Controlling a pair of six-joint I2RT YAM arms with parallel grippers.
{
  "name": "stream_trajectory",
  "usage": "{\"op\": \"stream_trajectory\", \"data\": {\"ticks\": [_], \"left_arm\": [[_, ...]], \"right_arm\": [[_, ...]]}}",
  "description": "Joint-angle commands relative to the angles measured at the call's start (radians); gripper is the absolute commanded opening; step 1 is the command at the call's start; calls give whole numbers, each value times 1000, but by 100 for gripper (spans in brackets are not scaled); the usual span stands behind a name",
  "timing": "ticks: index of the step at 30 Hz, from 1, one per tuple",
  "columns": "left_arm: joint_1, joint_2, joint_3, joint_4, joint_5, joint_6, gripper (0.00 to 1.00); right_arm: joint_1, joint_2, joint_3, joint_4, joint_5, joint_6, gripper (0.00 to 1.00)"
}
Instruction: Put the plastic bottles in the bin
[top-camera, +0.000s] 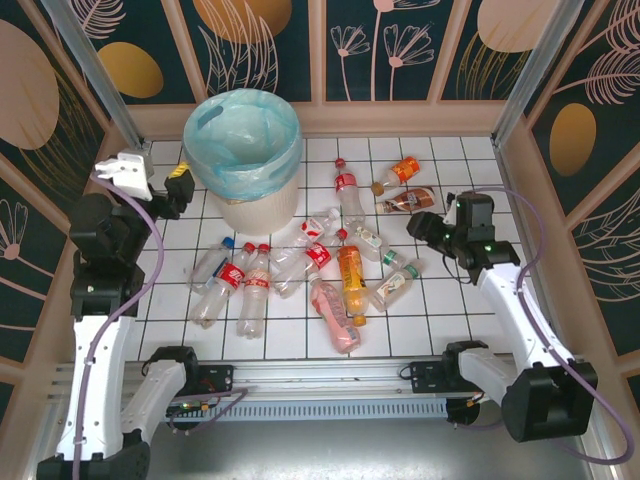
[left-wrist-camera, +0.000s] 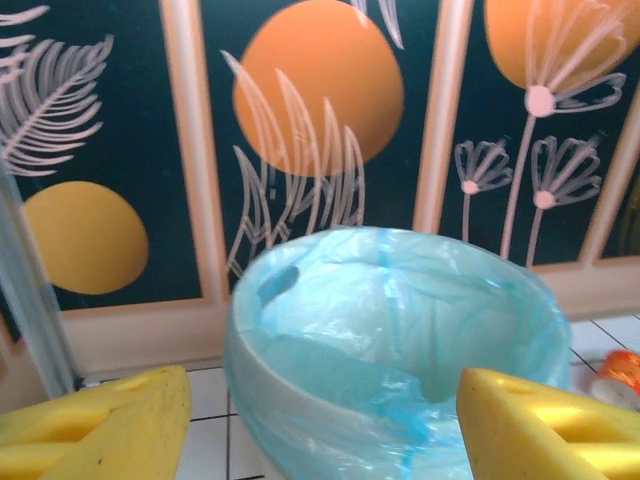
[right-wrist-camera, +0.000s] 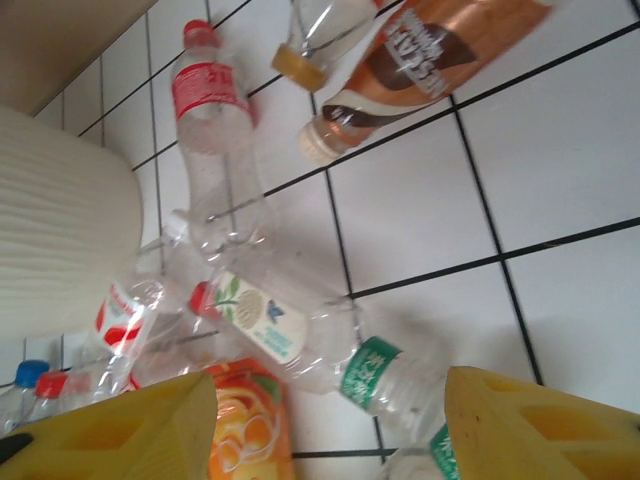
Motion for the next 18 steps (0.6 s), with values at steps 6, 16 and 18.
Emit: {"op": "stream_trajectory", "data": {"ticks": [6,16,18], "left_arm": [[-228,148,124,-252,-85,43,67],[-568,420,268,-382,-277,-30,65],[-611,485,300,-379,-271,-49,65]], "right_arm": [[111,81,90,-21,-26,23,60],[192,146,119,-35,56,52,51],[192,138,124,-45,87,52,50]]}}
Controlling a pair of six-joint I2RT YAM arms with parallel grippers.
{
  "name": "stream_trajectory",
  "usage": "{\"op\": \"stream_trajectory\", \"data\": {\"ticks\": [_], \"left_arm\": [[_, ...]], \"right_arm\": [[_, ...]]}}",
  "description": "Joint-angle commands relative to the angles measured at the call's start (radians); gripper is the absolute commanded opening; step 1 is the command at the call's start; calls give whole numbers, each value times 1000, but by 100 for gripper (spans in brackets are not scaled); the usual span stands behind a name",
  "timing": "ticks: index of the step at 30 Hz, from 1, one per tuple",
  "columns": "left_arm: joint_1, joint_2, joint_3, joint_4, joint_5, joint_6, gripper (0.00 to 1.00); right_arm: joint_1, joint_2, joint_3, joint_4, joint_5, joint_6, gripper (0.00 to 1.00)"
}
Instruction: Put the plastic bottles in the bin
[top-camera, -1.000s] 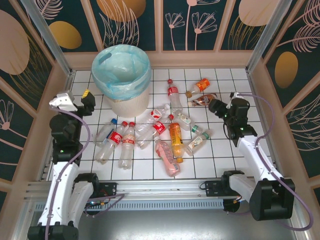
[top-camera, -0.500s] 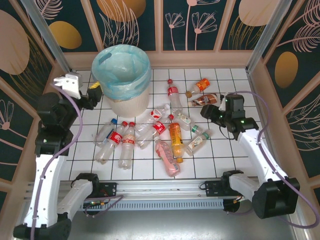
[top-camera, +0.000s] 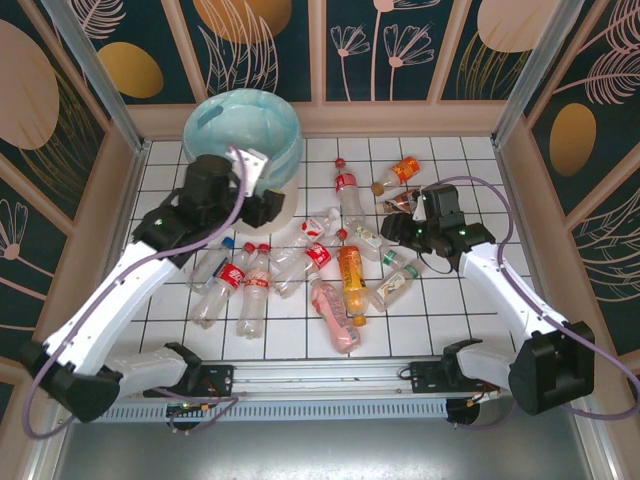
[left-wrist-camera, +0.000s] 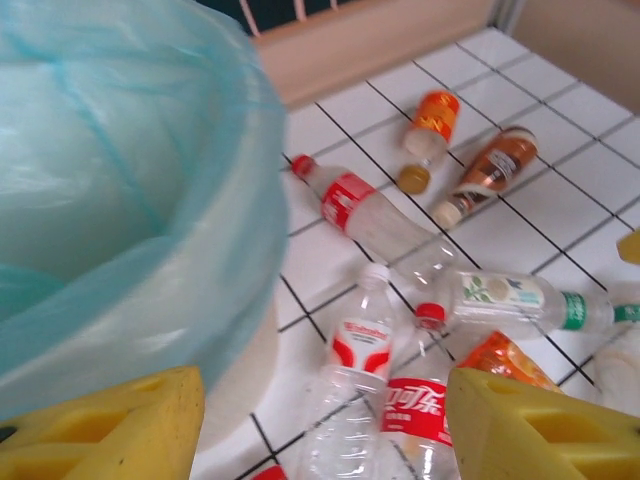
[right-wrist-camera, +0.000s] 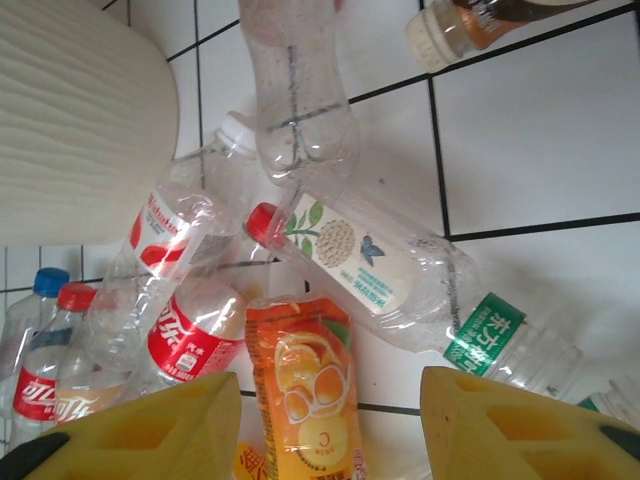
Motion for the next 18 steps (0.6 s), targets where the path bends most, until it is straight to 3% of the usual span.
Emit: {"op": "stream_trajectory", "data": {"ticks": [1,8,12,18], "left_arm": [[-59,92,68,-38,-41,-47,66],[-83,298,176,11,21,-115,61],[-83,332,181,106,34,-178,66],[-83,364,258,128,94,-263,67]], "right_arm": [[4,-13,46,-30,83,17,49],[4,35,74,1,76,-18,48],[8,187,168,42,74,-49,54],[49,466,383,72,110,-120,63]]}}
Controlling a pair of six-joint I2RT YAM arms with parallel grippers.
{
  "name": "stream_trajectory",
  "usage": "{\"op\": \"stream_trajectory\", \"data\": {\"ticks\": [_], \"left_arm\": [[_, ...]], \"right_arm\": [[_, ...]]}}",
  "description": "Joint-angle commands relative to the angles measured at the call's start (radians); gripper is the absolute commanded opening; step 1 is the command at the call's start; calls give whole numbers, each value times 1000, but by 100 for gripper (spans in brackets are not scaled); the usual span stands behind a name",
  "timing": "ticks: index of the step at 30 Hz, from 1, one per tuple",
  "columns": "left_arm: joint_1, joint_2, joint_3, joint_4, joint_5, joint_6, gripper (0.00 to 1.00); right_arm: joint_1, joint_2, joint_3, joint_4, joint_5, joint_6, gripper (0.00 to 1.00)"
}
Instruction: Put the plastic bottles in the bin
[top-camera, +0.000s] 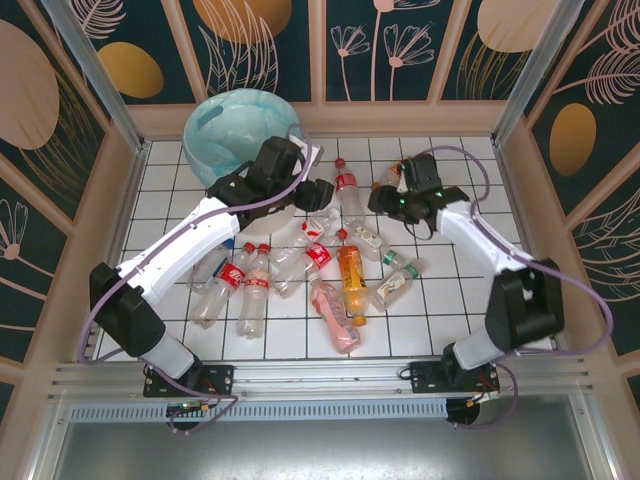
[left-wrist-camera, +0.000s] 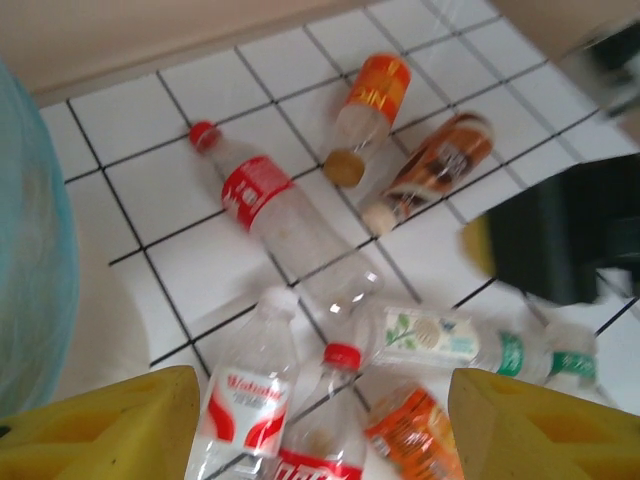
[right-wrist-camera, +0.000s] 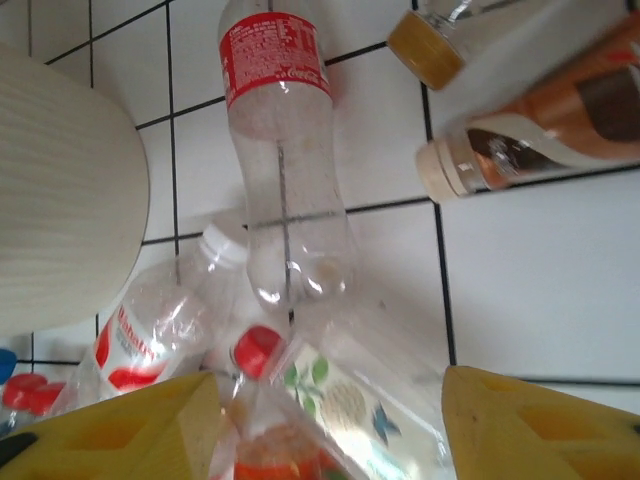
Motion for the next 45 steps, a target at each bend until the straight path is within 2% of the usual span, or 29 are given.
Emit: {"op": "stream_trajectory", "data": {"ticks": [1,7,14,21,27,29,32,37,41,45], "left_arm": [[-2,-19,42,76,64,-74,67],[-2,-85,41,71,66,-75,69],[-2,-135,-2,70,21,-63,71],[-2,-150,-22,81,15,-60,71],[-1,-168,-22,86,3,-54,72],[-1,-172,-21,83,4,-54,73],[-1,-178,-18,84,7,-53,74],[-2,-199,4,100,-14,-47,79],[-1,-216,36,117,-68,-73,84],[0,-230,66,164,-62,-107,85]], "right_arm": [[33,132,127,18,42,-70,65],[69,383,340,-59,109,-136,70],[91,569,506,-143,148,-174,74],[92,688,634,-206,130,-196,72],[91,722,678,-223,107,-203,73],[92,727,688,-229,104,-206,68],[92,710,687,-227,118,-210,59],[92,588,640,-197,164,-221,52],[92,421,572,-148,174,-226,51],[101,161,349,26,117,-241,49]]}}
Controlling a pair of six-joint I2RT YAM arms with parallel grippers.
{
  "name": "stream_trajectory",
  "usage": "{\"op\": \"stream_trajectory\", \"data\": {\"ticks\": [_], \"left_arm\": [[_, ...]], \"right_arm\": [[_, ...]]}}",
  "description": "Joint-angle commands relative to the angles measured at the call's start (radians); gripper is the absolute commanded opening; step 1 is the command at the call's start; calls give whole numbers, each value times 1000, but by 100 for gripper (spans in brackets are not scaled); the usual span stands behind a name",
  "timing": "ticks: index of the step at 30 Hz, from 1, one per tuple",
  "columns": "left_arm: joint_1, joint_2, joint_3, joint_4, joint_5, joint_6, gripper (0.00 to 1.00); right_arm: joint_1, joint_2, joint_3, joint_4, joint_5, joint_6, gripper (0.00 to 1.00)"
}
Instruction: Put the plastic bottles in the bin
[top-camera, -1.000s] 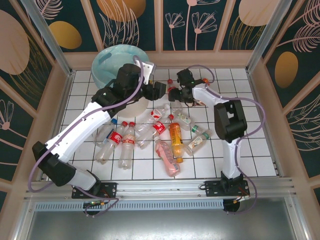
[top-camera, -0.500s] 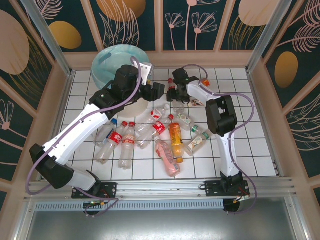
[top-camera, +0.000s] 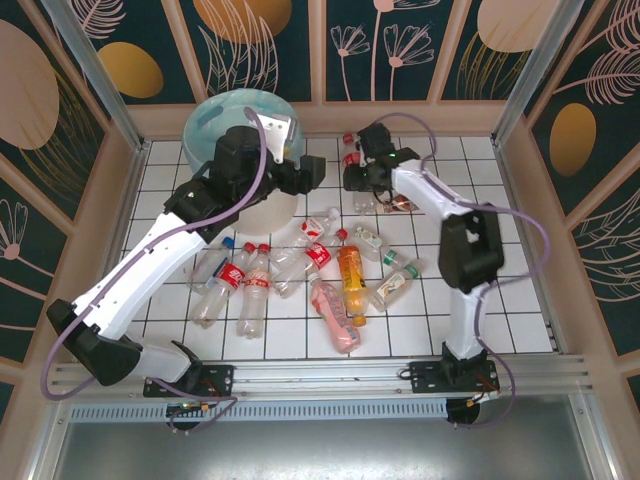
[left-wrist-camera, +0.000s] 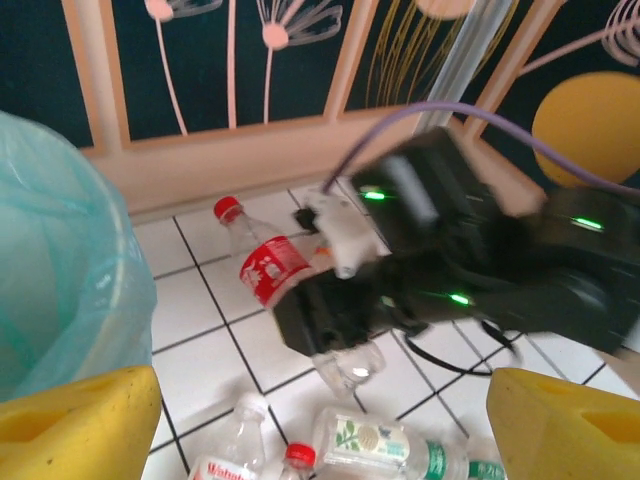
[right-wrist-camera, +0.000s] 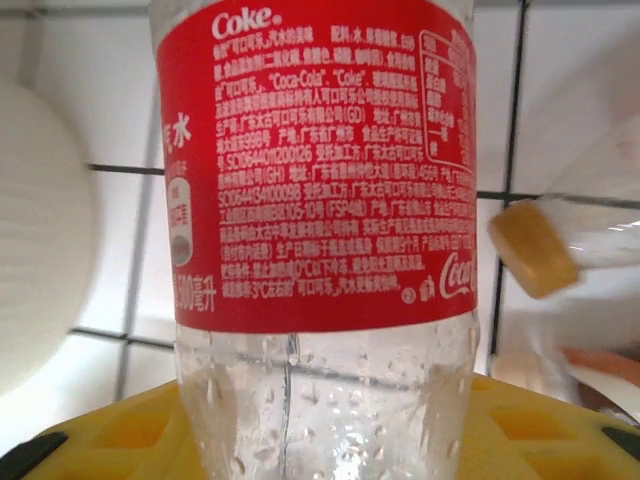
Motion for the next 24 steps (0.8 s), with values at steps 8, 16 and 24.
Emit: {"op": "stream_trajectory", "data": {"ticks": [8,16,24], "left_arm": [[34,-20,117,184,125,-205,79],[71,61,135,276,437,-352,73],[73,75,115,273,552,-361,68]], "right_arm": [[80,-688,-588,547,-196,-38,41],[155,-935,-804,778,-311,-45,43],[182,-935,-795,792,-417,-54,41]]}}
